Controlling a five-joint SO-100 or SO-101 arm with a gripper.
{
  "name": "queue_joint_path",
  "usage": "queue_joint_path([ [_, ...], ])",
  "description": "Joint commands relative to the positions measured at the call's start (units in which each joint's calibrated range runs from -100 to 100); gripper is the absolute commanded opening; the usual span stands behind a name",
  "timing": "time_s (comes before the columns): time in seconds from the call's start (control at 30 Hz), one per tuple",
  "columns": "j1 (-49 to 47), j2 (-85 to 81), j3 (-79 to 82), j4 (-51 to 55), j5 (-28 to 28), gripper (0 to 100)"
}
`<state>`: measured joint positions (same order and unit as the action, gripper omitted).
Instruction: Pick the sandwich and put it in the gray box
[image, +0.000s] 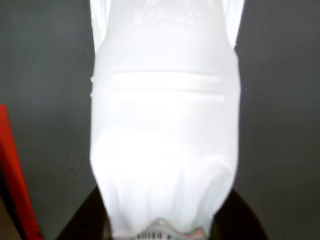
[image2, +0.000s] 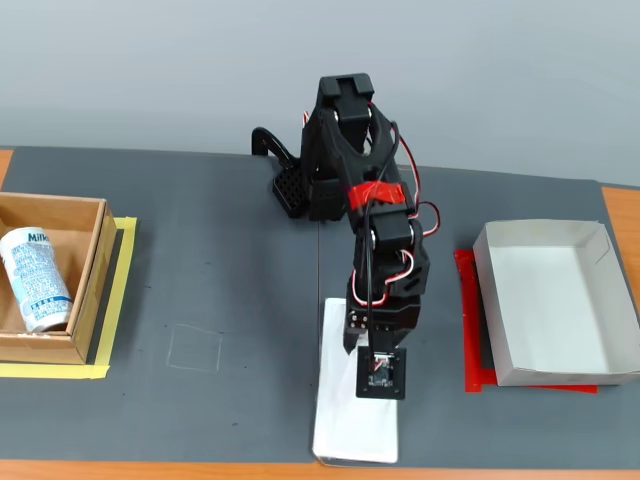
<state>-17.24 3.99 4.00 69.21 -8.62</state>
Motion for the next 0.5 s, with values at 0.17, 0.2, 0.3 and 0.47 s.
queue_joint_path([
  [0.17, -2.41, -9.29, -1.33, 1.28, -0.26, 8],
  [0.2, -2.41, -9.97, -1.33, 1.88, -0.26, 8],
  [0.3, -2.49, -11.58, -1.51, 3.45, -0.26, 8],
  [0.47, -3.53, -15.14, -3.14, 6.40, -0.26, 8],
])
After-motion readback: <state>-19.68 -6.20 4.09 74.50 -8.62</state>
